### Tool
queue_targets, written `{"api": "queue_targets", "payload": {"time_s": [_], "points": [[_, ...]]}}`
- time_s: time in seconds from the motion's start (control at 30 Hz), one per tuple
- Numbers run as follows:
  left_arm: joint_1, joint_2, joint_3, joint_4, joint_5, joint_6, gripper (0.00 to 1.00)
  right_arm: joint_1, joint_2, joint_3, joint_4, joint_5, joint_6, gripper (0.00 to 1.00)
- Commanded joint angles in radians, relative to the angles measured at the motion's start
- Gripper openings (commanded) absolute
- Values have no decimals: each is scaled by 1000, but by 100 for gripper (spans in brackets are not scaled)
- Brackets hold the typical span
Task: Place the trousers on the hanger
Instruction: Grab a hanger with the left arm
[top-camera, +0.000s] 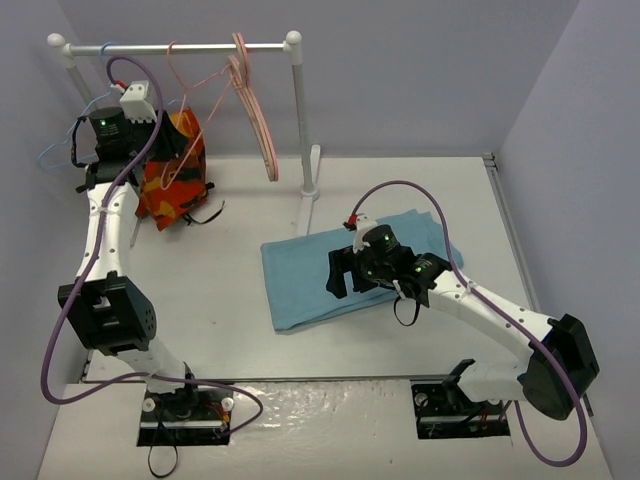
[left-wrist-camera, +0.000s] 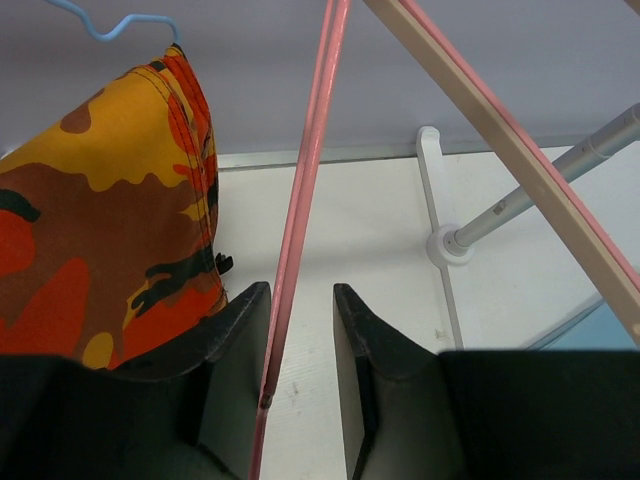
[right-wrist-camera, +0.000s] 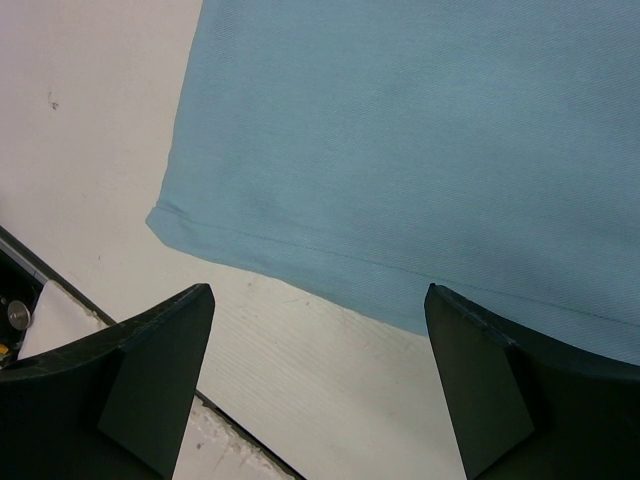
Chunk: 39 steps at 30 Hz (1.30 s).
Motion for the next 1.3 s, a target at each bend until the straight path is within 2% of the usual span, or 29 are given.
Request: {"api": "queue_targets", "payload": {"time_s": [0.0, 0.07, 0.1, 0.2, 0.6, 1.0, 1.13, 1.27], "points": [[-7, -77, 22, 89, 5, -12, 16, 3, -24, 2, 48, -14, 15, 84], [-8, -85, 13, 100, 7, -18, 3, 3, -26, 2, 48, -17, 17, 84], [-8, -92, 13, 104, 8, -20, 0, 3, -25, 2, 48, -19, 17, 84], [-7, -109, 22, 99, 8, -19, 0, 3, -24, 0, 48, -20, 15, 84], [-7, -183, 138, -95, 23, -11, 0, 3, -11, 5, 53, -20, 8, 84], [-7, -256, 174, -327, -76, 26, 0, 3, 31, 32, 61, -33, -8, 84], [-7, -296, 158, -372, -96, 19, 0, 4, 46, 39, 65, -37, -12, 84], [-7, -376, 65, -388, -123, -15, 0, 4, 66, 64, 67, -23, -21, 84]]}}
